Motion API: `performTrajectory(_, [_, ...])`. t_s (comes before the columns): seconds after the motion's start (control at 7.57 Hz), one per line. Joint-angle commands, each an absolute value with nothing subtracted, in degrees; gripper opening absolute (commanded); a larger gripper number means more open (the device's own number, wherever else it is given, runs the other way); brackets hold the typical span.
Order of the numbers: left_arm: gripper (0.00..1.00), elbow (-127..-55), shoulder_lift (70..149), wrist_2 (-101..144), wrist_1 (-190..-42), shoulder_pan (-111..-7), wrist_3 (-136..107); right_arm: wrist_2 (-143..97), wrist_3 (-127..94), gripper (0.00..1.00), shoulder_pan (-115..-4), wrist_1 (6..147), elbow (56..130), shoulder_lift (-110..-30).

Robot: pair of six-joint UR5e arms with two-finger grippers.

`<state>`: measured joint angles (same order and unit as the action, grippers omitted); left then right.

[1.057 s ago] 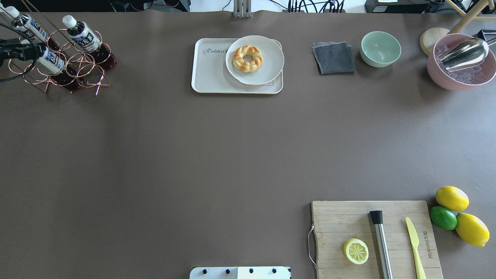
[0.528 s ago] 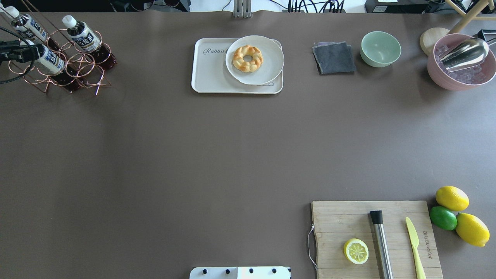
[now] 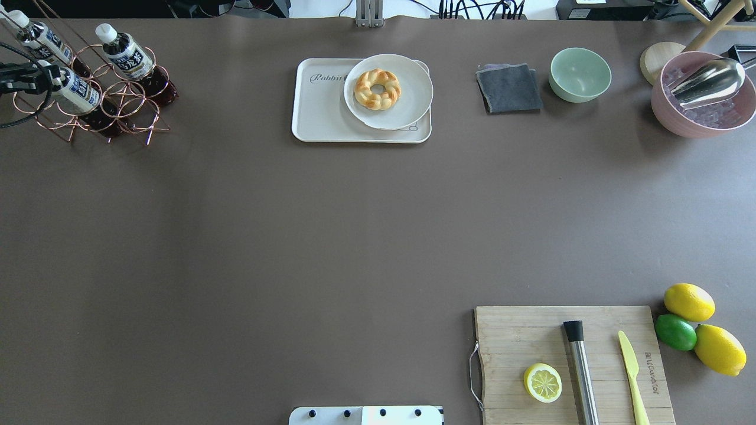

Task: Place tea on tray
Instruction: 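Reach the left gripper into the copper rack and grasp a tea bottle, then lift the tea bottle up out of the rack with the left gripper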

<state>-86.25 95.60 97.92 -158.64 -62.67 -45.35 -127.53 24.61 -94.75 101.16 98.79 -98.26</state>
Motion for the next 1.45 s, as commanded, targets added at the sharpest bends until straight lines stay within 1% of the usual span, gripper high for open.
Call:
performTrajectory(0.0, [0.0,-88.9,95.3,98.9,-157.9,-63.2,-45.3,-127.5,24.6,1.0,-94.7,101.2,98.8,-98.3])
performTrajectory(0.26, [0.0,-91.6,94.8,103.6,-155.1,-66.9,-45.3,-127.5,24.6,1.0,-94.7,101.2,98.8,-98.3])
performTrajectory(0.66, [0.0,-99.8,95.2,112.7,-145.1,-75.0,-44.7,-127.5,24.6,1.0,-94.7,101.3,98.7,-98.3])
performTrajectory(0.92, [0.0,-105.8,96.8,118.7,-137.0,-79.2,-44.7,-127.5,24.6,1.0,-94.7,101.2,98.8,-98.4])
performTrajectory(1.19, [0.0,-114.7,98.5,118.7,-124.3,-79.3,-44.8,-127.5,24.6,1.0,-94.7,101.2,98.8,-98.5])
performTrajectory(1.32, [0.0,-117.1,100.6,118.6,-119.7,-79.0,-45.3,-127.5,24.6,1.0,-94.7,101.2,98.8,-98.5])
